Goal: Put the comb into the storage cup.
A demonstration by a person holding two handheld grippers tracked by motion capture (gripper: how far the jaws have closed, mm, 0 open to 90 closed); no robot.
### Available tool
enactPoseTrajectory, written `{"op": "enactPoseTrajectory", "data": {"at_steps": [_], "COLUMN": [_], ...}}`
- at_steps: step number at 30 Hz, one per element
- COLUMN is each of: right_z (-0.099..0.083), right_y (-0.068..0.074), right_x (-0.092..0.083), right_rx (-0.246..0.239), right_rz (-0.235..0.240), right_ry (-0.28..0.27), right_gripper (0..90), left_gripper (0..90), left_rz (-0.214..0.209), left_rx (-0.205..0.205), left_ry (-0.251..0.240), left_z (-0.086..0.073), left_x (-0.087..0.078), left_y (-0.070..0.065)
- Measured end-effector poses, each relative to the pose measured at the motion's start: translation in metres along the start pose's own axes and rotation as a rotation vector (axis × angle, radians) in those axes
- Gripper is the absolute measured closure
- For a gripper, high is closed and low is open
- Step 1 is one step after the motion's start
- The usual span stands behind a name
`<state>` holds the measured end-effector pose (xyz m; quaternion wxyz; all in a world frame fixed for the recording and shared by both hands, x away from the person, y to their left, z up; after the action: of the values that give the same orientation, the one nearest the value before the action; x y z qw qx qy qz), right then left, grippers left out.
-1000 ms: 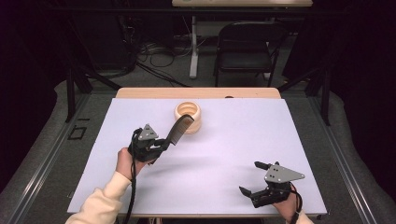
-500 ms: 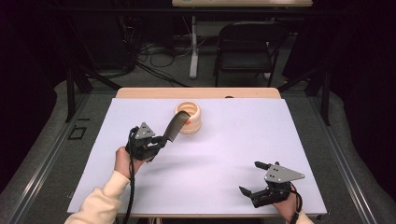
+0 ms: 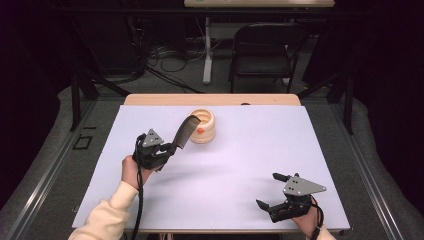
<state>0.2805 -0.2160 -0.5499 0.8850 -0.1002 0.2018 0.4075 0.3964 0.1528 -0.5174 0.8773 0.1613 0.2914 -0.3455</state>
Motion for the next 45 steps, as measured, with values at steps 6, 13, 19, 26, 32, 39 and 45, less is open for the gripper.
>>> {"op": "enactPoseTrajectory", "data": {"at_steps": [6,13,19,26,32,39,45], "right_z": [0.0,0.0,0.0,0.0,0.0,0.0,0.0], "right_y": [0.0,0.0,0.0,0.0,-0.001,-0.001,-0.001], "right_x": [0.0,0.0,0.0,0.001,0.0,0.001,0.001], "right_rx": [-0.003,-0.003,-0.003,-0.001,0.001,0.0,0.001], "right_rz": [-0.001,0.001,0.001,0.001,0.001,0.001,0.0], "right_ry": [0.0,0.0,0.0,0.001,0.001,0.001,0.001], "right_gripper": [0.0,0.0,0.0,0.0,0.0,0.0,0.0], "left_gripper": [72.2,72.3,72.3,72.2,72.2,72.2,72.2], "left_rz": [0.005,0.014,0.018,0.024,0.028,0.03,0.035], "left_rx": [-0.003,-0.005,-0.008,-0.002,-0.003,-0.01,-0.01], "left_ry": [-0.005,-0.01,-0.011,-0.015,-0.019,-0.025,-0.027], "left_z": [0.002,0.004,0.006,0.01,0.014,0.017,0.02], "left_x": [0.0,0.0,0.0,0.0,0.001,0.002,0.003], "left_y": [0.002,0.004,0.007,0.009,0.01,0.013,0.016]}}
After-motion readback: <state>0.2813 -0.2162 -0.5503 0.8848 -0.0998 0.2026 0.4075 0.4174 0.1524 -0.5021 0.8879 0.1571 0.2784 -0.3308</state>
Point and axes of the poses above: each handheld gripper's, and its own axes: x roughly forward along the jaws, z roughly out of its top, y roughly to its left, the point moved 5 cm from there along x, roughly forward along the jaws, and after that the axes turned 2 degrees about x, right-handed, at the moved point
